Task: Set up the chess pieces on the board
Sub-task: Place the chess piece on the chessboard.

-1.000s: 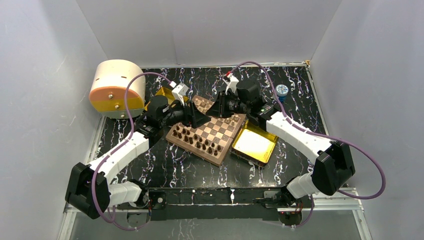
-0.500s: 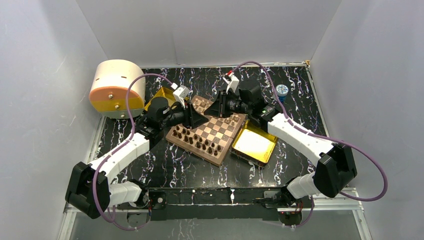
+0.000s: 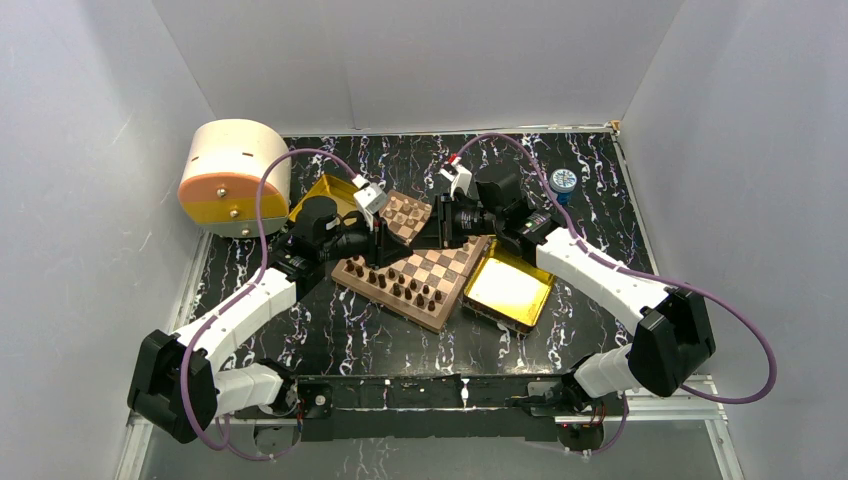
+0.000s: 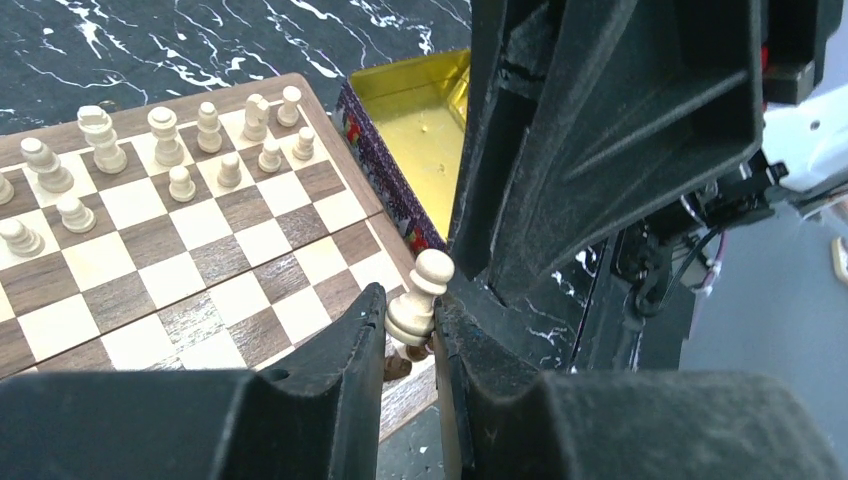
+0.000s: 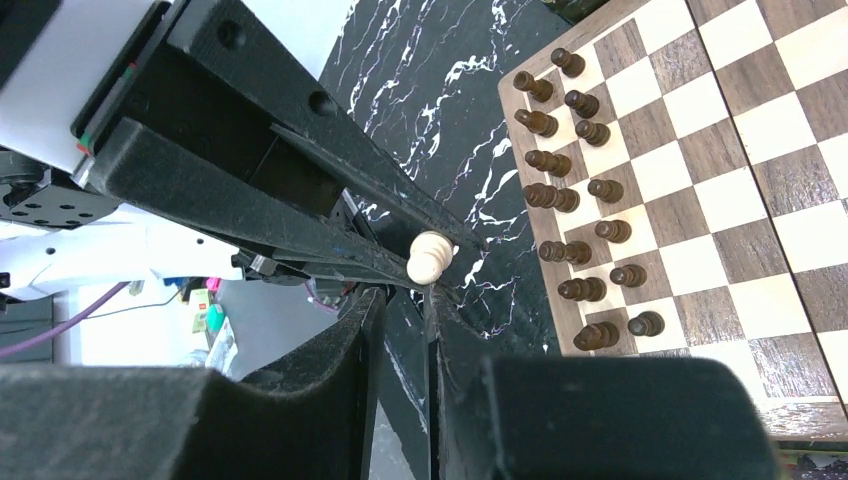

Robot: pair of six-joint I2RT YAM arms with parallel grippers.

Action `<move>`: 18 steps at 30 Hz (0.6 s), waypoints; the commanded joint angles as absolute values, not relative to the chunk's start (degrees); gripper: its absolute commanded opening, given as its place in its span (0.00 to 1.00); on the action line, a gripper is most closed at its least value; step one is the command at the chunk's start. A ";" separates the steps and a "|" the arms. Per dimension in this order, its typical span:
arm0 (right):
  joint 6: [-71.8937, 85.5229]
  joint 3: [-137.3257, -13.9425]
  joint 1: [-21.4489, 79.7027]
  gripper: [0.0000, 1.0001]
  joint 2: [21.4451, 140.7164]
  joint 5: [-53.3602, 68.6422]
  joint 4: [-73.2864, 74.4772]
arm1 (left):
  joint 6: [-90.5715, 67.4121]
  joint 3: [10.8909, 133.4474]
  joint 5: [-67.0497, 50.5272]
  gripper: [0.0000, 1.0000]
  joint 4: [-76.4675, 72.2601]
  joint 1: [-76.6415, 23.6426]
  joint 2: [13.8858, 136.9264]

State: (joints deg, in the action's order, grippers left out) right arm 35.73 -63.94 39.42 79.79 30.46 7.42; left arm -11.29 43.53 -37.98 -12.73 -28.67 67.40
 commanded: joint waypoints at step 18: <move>37.29 -64.22 39.46 0.38 77.39 29.80 9.01 | -3.29 43.42 -45.00 0.16 -9.49 -28.74 66.53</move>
State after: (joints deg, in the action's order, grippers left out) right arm 37.56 -62.94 39.42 77.45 28.88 9.47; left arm -3.99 43.53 -43.13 -9.30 -28.67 67.42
